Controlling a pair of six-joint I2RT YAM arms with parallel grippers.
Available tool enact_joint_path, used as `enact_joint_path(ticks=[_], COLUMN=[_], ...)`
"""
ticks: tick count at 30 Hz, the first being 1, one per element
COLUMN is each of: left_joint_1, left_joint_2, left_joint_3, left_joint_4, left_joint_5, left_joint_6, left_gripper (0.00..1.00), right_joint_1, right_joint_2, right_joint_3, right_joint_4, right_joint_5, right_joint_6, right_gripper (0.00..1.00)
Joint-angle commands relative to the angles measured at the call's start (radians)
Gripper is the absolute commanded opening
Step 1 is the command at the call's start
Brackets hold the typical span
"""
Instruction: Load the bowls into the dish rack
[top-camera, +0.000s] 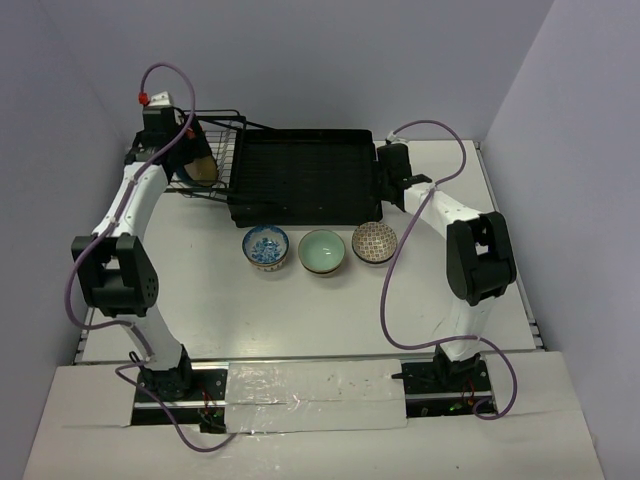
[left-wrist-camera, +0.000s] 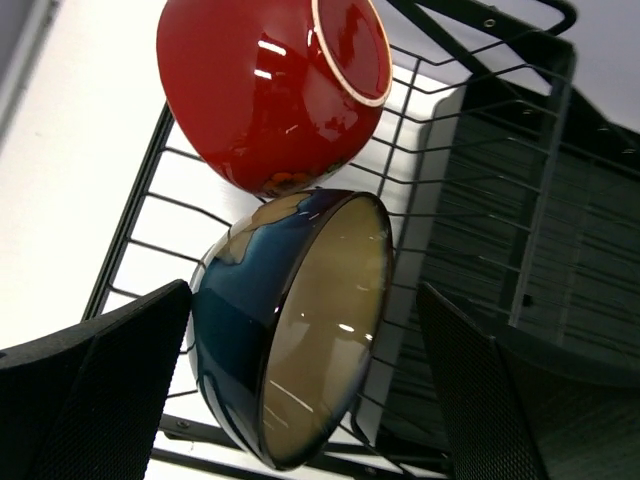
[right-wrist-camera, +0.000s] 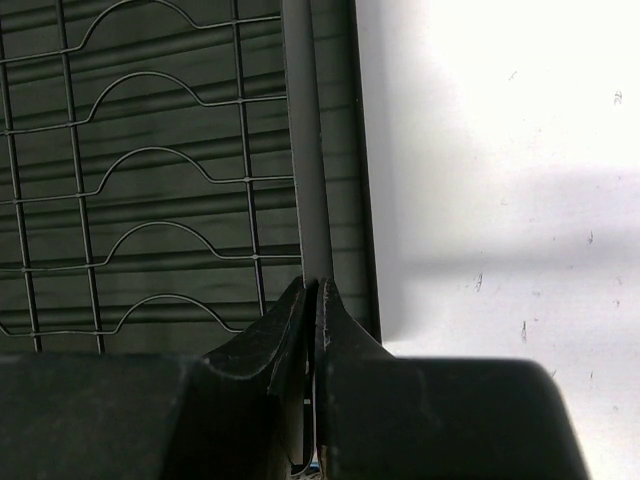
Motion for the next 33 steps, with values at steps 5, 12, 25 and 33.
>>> enact_joint_path(ticks=[5,12,25,33], left_joint_1=[-0.089,-0.180,-0.279,-0.286], left_joint_2=[0.045,0.073,0.130,0.105], left_joint_3=[0.111,0.138,0.083,0.149], left_joint_4=[-0.028,-0.029,-0.028,-0.043], left_joint_5=[-0.061,-0.102,-0.064,-0.082], left_joint_6=[0.031,0.058,-0.035,-0.052], left_gripper=[0.98,0.97,0.97,0.98], right_joint_1=[-0.014,-0.016,-0.021,-0.025], right_joint_2=[-0.020,-0.028,-0.031,-0.043], right_joint_3=[-0.025,-0.029,-0.031,-0.037], right_joint_4=[0.052,0.059,0.062,0.065], right_joint_5=[-0.009,-0.012,-0.024,-0.021], right_joint_6=[0.058,0.055,0.058,0.052], right_gripper=[0.00,0.00,0.00,0.00])
